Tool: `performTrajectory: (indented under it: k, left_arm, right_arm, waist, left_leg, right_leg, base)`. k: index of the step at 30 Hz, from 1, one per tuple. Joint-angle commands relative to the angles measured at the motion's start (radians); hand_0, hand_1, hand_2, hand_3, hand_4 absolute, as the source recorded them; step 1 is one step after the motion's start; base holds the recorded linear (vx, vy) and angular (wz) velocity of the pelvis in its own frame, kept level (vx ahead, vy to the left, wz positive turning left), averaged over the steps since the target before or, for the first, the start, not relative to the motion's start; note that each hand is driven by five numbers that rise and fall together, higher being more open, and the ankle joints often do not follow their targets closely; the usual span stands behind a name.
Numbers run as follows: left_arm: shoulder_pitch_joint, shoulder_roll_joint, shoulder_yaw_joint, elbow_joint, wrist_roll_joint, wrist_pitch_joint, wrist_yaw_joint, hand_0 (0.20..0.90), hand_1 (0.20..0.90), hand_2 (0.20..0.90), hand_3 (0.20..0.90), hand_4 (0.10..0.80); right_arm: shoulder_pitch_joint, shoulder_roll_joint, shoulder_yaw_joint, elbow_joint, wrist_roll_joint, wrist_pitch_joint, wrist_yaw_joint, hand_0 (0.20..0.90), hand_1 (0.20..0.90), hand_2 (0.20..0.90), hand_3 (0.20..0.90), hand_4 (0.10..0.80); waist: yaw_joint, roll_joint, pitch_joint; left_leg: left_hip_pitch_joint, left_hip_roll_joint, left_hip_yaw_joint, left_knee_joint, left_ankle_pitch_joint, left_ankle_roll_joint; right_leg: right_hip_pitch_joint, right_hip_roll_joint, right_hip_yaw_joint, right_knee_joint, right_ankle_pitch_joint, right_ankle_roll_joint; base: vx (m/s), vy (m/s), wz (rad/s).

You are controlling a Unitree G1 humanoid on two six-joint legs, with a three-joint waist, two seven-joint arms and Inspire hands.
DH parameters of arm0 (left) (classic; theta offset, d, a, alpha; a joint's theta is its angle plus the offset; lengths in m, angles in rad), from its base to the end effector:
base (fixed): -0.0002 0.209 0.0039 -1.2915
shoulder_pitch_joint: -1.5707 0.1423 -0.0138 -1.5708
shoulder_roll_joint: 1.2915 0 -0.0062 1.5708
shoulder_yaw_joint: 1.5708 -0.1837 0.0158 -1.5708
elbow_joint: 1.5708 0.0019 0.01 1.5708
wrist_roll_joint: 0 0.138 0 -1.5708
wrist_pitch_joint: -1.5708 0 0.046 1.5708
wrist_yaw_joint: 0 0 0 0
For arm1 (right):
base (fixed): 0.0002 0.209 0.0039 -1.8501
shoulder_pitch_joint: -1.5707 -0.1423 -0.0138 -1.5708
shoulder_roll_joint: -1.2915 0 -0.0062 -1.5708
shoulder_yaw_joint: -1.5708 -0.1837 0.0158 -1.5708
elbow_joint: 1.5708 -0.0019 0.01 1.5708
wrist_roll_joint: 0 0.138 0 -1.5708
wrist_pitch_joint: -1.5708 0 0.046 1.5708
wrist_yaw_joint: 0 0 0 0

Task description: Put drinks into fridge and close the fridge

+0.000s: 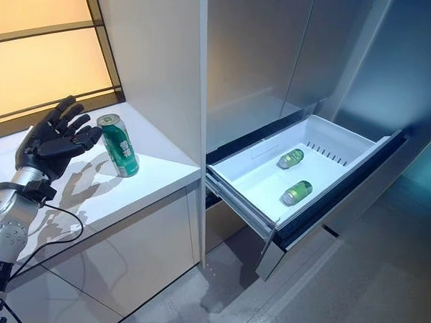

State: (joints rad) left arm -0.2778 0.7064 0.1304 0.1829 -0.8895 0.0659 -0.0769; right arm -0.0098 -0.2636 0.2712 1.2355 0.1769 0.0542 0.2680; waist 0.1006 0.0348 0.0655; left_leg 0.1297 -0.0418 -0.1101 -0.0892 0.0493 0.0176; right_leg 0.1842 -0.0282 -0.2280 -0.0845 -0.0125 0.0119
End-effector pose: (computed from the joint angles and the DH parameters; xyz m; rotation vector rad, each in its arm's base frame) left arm 0.2468 0.2959 0.1396 -0.2181 -0.1657 0.0342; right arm 0.0702 -0.2252 -0.1160 -0.0691 1.3187 0.1843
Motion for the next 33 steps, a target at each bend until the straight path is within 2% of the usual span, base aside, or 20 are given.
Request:
performTrajectory:
  k: [1, 18, 33]
  left_arm:
    - [-0.186, 0.101, 0.058, 0.011, -0.008, -0.051, -0.034, 0.9, 0.9, 0.9, 0.9, 0.8]
    - [-0.23, 0.132, 0.025, 0.079, 0.006, -0.003, -0.085, 0.9, 0.9, 0.9, 0.9, 0.8]
    - [-0.276, 0.141, -0.004, 0.142, 0.044, -0.007, -0.042, 0.9, 0.9, 0.9, 0.9, 0.8]
  right_arm:
    - [-0.012, -0.019, 0.022, 0.008, -0.045, 0.017, 0.037, 0.9, 0.9, 0.9, 0.9, 0.8]
    - [-0.001, -0.027, 0.007, 0.005, -0.049, 0.021, 0.037, 0.9, 0.9, 0.9, 0.9, 0.8]
    - [0.009, -0.029, -0.001, 0.013, -0.044, 0.021, 0.037, 0.9, 0.9, 0.9, 0.9, 0.8]
  waist:
    - [-0.027, 0.012, -0.01]
    - [-0.058, 0.018, -0.009]
    - [-0.087, 0.017, -0.009]
  left_leg:
    - [0.024, -0.012, 0.074, 0.01, -0.074, -0.013]
    - [0.039, -0.016, 0.098, 0.013, -0.085, -0.003]
    - [0.056, -0.02, 0.117, 0.02, -0.1, 0.01]
  right_leg:
    - [-0.019, 0.013, 0.057, 0.052, -0.042, 0.034]
    - [-0.021, 0.012, 0.084, 0.06, -0.04, 0.039]
    - [-0.024, 0.011, 0.113, 0.074, -0.042, 0.041]
  base:
    - [0.018, 0.014, -0.07]
    - [0.007, 0.004, -0.03]
    - [0.036, 0.008, -0.07]
